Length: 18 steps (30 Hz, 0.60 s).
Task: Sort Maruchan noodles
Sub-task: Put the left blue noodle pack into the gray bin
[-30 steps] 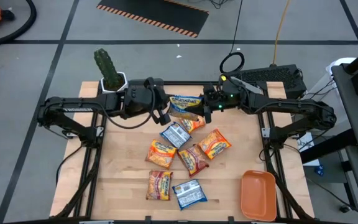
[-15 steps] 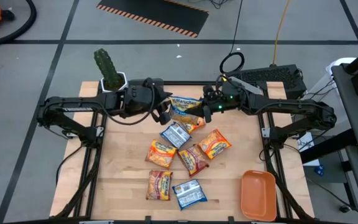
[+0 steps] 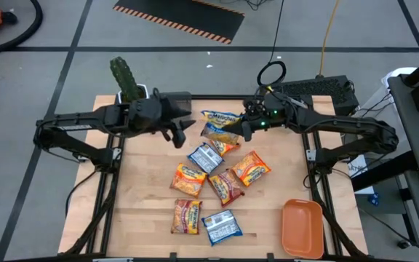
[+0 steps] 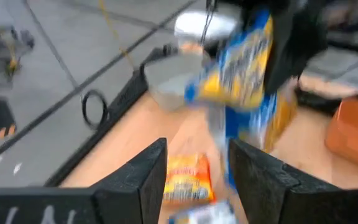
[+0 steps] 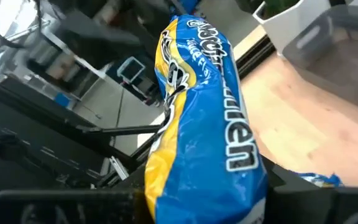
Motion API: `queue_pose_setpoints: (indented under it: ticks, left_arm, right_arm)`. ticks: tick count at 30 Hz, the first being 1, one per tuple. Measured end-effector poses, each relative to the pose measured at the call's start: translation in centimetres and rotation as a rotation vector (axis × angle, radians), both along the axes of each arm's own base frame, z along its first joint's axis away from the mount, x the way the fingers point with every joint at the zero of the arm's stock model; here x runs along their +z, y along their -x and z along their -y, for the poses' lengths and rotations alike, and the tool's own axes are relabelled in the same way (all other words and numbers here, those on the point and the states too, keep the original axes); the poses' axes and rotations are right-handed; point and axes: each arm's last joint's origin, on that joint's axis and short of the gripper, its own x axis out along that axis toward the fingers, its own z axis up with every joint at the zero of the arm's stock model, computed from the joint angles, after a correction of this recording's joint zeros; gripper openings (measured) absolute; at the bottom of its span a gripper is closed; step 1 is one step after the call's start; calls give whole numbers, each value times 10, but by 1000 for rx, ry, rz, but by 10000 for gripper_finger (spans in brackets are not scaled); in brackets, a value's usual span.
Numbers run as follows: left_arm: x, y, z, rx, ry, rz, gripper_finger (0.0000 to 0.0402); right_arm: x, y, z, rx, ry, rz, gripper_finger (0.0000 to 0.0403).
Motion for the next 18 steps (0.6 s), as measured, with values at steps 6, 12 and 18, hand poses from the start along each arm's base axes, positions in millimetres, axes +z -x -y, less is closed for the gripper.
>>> queue_pose_setpoints:
  ticks: [6, 12, 18]
  left_arm:
    - [-8, 6, 1, 44, 118, -64, 177]
    - [-11, 8, 4, 101, 231, -47, 177]
    - [-12, 7, 4, 153, 244, -33, 177]
  right_arm:
    - [7, 15, 4, -16, 26, -13, 107]
    - [14, 35, 12, -53, 81, -27, 108]
    - [22, 57, 21, -100, 131, -40, 106]
